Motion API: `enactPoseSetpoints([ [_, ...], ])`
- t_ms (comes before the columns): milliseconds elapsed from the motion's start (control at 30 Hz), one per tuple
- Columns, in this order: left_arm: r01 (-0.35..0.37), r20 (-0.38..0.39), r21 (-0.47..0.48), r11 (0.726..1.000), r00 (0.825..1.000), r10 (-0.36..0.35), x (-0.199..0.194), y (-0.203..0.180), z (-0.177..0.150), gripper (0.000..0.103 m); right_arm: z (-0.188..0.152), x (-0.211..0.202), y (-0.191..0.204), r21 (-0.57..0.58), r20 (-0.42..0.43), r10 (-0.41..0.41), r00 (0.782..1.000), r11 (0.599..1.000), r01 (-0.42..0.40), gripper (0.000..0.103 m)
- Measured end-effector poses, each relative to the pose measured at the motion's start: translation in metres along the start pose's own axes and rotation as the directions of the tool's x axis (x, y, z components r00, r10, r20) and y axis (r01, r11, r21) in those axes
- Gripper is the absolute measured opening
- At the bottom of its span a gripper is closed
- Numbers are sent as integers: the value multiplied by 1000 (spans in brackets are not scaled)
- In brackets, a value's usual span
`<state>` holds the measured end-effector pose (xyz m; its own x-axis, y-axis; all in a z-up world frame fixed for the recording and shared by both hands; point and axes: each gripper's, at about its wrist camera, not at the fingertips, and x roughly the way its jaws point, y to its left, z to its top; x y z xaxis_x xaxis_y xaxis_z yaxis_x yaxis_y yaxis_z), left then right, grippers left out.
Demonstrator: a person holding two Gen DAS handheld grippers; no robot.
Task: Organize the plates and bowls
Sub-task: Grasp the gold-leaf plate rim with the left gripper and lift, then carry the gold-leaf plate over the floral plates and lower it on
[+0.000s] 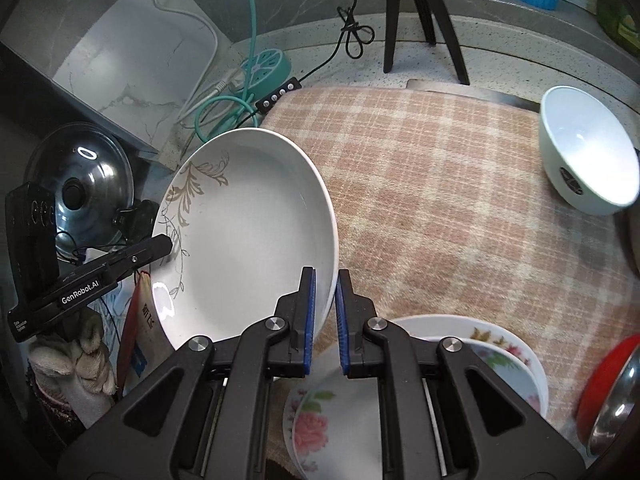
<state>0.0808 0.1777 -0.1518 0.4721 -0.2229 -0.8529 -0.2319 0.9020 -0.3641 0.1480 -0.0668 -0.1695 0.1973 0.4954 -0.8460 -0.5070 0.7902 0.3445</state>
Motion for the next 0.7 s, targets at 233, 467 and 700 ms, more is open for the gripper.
enactPoseSetpoints([
  [233, 34, 16, 22, 999, 999, -35, -10, -27, -10, 13, -19, -28, -14, 14, 17, -3, 1000, 1000, 3, 10],
  [467, 66, 1, 48, 997, 998, -66, -9, -54, -24, 13, -36, -50, -38, 49, 24, -12, 1000, 999, 11, 10],
  [700, 94, -39, 81, 992, 995, -91, -2, -82, -43, 13, -61, -68, -63, 81, 19, -32, 999, 996, 30, 10],
])
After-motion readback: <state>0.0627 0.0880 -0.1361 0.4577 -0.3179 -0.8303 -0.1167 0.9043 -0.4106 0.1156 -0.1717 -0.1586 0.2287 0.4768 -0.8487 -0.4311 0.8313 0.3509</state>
